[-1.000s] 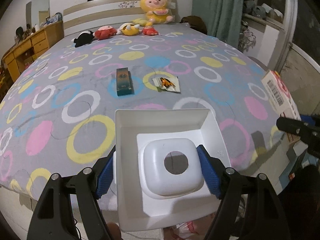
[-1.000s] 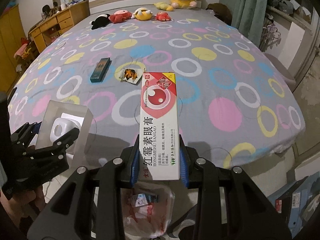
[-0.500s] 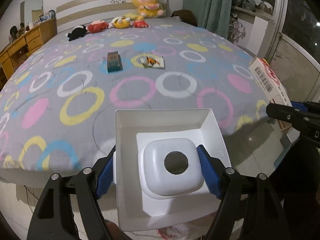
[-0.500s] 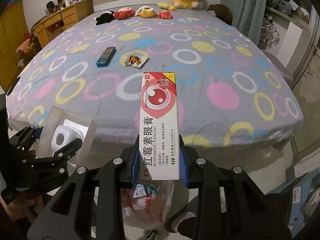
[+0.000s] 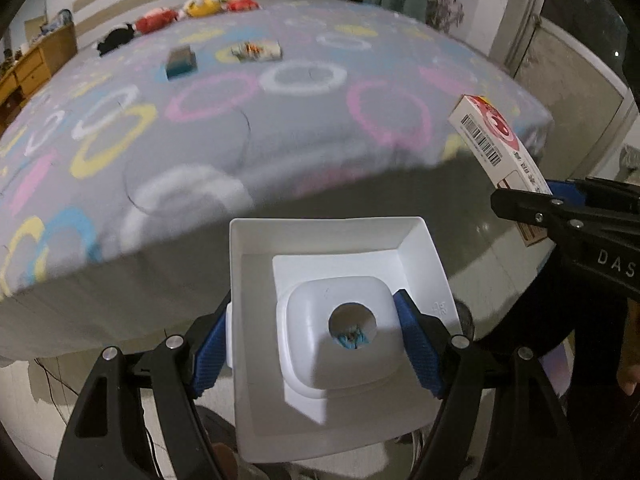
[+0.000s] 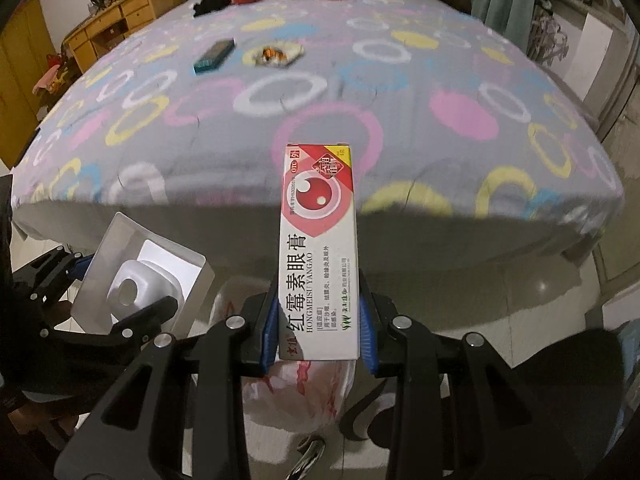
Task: Collect trash
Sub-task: 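Lift the tray and ointment box and carry them over the white bag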
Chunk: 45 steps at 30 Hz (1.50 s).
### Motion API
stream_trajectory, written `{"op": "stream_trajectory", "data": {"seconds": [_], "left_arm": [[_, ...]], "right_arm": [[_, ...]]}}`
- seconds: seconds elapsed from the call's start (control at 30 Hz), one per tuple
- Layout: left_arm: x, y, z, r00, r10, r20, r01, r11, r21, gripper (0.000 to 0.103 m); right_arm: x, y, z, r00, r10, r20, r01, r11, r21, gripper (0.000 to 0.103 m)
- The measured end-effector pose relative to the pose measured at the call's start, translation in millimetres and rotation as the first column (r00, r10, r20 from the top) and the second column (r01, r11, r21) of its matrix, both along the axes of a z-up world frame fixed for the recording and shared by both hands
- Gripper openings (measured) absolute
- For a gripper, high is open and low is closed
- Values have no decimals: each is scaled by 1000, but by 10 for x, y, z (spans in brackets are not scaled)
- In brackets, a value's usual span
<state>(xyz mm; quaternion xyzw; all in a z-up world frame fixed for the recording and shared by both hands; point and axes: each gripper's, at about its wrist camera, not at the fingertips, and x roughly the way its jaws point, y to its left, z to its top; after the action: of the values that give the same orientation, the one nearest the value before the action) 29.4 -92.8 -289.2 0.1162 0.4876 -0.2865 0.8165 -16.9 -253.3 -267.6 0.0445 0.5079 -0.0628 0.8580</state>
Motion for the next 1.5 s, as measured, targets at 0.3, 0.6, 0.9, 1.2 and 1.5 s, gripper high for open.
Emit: {"op": "stream_trajectory", "data": {"seconds": [0.3,0.6,0.9,1.2,1.5], "left_arm": [[-65,-91,-405,996,-52,-72,58,996,74,74],[-138,-160,-749,987,-92,-132,109,986,123,74],[-214,-311,-1054,973,-131,-192,164,971,173,74],[-227,-351,-1241,958,-147,-248,201,957,210,74],[-200,-292,-1217,956,-147,-253,203,955,215,75]], "right_arm": [[-53,30,-587,994,-6,-108,9,999,33,32],[5,72,-894,984,5,-179,4,999,46,32],[27,78,-1237,963,12,-271,7,998,68,32],[59,74,-1406,949,14,-315,14,996,88,32],[119,94,-1440,946,29,-322,7,994,109,32]]}}
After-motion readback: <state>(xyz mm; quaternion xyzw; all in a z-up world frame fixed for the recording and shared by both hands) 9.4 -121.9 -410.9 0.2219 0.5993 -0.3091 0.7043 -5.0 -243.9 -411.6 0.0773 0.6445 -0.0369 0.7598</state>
